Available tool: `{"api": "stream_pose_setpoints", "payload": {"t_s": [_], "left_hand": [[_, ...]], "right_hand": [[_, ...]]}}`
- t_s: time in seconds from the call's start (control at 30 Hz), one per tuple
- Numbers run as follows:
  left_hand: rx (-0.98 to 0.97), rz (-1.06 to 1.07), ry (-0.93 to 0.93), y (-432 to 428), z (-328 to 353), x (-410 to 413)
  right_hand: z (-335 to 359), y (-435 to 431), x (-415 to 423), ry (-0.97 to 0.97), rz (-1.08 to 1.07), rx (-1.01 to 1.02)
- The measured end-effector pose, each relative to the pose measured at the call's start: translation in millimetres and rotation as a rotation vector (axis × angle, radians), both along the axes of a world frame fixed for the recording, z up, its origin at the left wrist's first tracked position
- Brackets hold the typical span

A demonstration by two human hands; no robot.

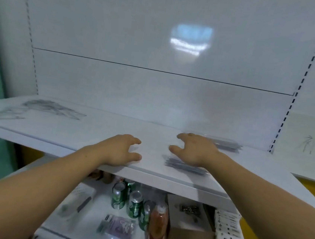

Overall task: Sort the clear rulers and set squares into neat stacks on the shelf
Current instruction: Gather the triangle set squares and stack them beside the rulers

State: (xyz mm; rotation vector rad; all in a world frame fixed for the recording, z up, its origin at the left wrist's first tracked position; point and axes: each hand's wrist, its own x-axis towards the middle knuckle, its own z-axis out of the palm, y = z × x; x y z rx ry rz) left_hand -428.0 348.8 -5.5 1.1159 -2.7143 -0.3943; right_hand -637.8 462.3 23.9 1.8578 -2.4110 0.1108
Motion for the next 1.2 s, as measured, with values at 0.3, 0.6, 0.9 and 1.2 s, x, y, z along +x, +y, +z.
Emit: {"api": "stream_pose_setpoints", "payload": {"t_s": [0.3, 0.6, 0.9, 1.2], "left_hand": [[-0.014, 0.271, -0.024, -89.0, 7.8, 215.2], [-0.056, 0.403, -0.033, -170.6, 23.4, 369.2], [-0.049, 0.397, 0.07, -262.9, 18.7, 406.0], [0.021, 0.343, 0.003, -385.0, 21.9, 385.0]], "right_hand": [[11.2, -150.2, 181.3, -0.068, 0.192, 0.008], [24.0, -273.7, 352.2, -0.175, 0.33, -0.045], [8.0, -389.6, 391.2, -0.186, 0.308, -0.03], [-12.9, -498.7, 366.0, -0.182, 0.203, 0.049]]}}
